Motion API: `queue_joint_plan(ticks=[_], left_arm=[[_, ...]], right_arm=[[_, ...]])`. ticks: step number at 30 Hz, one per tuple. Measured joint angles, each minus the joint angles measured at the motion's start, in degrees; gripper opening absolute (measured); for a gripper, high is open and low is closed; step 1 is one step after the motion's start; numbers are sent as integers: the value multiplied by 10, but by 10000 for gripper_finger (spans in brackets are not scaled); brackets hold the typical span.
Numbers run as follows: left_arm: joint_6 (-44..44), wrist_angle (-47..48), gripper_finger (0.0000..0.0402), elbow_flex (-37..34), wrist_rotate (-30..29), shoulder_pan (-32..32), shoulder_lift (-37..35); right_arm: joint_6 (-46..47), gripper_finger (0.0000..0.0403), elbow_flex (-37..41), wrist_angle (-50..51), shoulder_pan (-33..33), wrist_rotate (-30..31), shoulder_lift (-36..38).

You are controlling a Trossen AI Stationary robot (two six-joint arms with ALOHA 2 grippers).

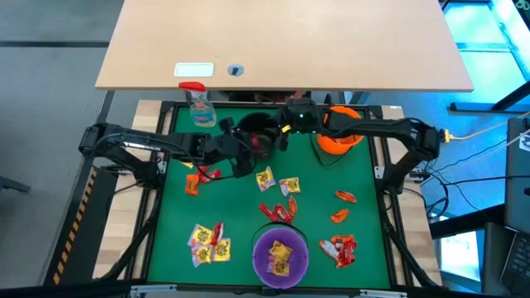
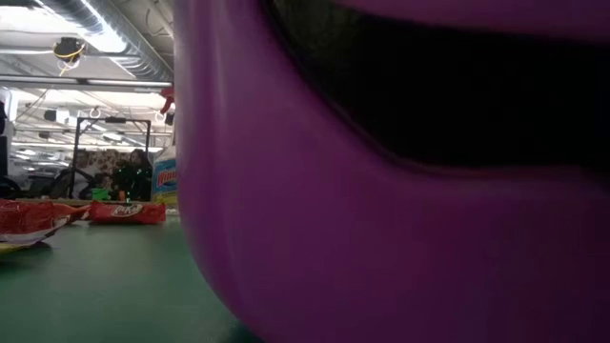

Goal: Sort candy
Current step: Put the red chocolate into the black bucket

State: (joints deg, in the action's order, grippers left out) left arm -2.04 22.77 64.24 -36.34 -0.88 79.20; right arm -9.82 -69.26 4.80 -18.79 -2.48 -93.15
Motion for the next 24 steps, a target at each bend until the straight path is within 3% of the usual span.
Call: queue_joint_plan(ticks=[5, 14, 24], left_arm=[[13, 24, 196, 0, -7, -6, -5], [19, 15, 196, 0, -1, -6, -5], [45, -7, 196, 0, 56, -9, -5]], right_arm=[[-6, 200, -15, 103, 10, -3, 59], [22, 166, -15, 234, 87, 24, 164], [82, 139, -14, 337, 211, 108, 190]])
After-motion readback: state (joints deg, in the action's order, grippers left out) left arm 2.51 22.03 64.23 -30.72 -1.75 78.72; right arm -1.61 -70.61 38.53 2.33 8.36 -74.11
